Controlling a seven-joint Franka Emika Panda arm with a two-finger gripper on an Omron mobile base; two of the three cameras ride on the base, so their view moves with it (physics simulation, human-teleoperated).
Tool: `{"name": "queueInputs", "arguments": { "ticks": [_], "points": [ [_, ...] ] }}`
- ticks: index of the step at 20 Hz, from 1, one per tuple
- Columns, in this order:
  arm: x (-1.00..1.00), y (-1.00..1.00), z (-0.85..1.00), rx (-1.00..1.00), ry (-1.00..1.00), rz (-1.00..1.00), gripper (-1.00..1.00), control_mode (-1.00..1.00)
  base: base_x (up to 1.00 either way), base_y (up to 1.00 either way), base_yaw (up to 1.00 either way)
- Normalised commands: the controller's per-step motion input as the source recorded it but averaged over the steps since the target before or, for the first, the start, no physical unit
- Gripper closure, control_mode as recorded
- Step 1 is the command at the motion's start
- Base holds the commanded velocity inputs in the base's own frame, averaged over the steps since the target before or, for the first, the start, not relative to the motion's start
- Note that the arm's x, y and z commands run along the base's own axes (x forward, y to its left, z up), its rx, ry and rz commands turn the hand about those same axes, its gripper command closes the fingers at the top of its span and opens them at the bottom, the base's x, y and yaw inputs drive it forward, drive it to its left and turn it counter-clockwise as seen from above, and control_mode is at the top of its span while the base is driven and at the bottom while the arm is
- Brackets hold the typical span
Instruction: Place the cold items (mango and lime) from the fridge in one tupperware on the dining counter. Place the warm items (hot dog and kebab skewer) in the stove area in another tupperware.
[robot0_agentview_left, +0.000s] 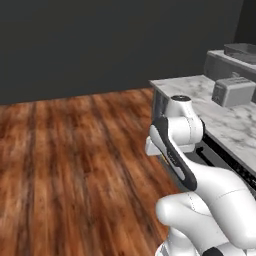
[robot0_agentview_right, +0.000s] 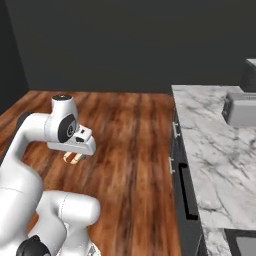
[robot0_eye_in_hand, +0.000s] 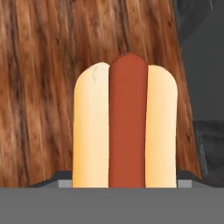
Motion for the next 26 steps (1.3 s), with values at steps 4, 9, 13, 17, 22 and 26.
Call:
{"name": "queueInputs", "arguments": {
  "ticks": [4,9,13,17,22,26],
  "points": [
    [0.0,0.0,0.0,0.0,0.0,0.0,1.0,1.0,1.0,0.0,0.0],
    [0.0,0.0,0.0,0.0,0.0,0.0,1.0,1.0,1.0,0.0,0.0],
    [0.0,0.0,0.0,0.0,0.0,0.0,1.0,1.0,1.0,0.03,0.0],
    [0.0,0.0,0.0,0.0,0.0,0.0,1.0,1.0,1.0,0.09,0.0],
    [0.0,0.0,0.0,0.0,0.0,0.0,1.0,1.0,1.0,0.14,0.0],
    [0.0,0.0,0.0,0.0,0.0,0.0,1.0,1.0,1.0,0.46,0.0]
  ]
}}
